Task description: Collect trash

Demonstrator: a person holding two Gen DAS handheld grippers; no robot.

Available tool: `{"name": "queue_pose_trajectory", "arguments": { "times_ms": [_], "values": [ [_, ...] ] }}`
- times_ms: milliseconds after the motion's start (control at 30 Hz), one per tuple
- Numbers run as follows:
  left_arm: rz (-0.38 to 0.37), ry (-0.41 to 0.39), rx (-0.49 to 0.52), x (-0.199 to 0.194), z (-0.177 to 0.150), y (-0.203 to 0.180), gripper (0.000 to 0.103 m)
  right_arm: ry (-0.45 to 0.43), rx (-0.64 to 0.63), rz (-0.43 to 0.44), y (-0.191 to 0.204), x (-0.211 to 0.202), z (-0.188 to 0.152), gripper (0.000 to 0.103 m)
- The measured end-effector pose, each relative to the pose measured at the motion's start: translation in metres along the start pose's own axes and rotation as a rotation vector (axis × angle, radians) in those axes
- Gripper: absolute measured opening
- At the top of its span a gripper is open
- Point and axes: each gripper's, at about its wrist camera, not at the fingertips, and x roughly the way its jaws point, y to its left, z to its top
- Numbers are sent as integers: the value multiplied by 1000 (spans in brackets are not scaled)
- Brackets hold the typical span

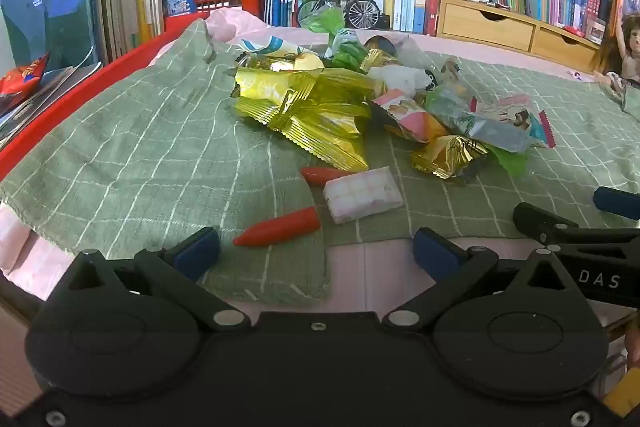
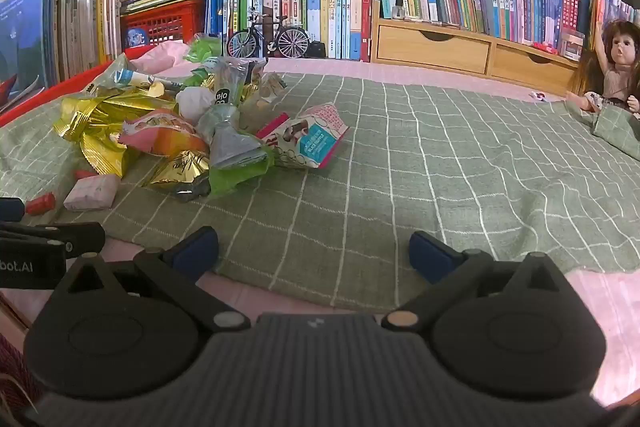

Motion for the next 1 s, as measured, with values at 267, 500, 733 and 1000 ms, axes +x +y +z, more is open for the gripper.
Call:
{"name": "queue_pose_trajectory", "arguments": {
  "times_ms": [267, 500, 733, 1000],
  "values": [
    [4, -6, 5, 0, 0, 0, 103, -3, -1, -1, 0, 0, -1, 103],
    [4, -6, 6, 0, 0, 0, 103, -4, -2, -1, 0, 0, -1, 103],
    [4, -5, 6, 0, 0, 0, 103, -4, -2, -1, 0, 0, -1, 103],
    [4, -5, 6, 0, 0, 0, 103, -4, -2, -1, 0, 0, 0, 103]
  ]
}}
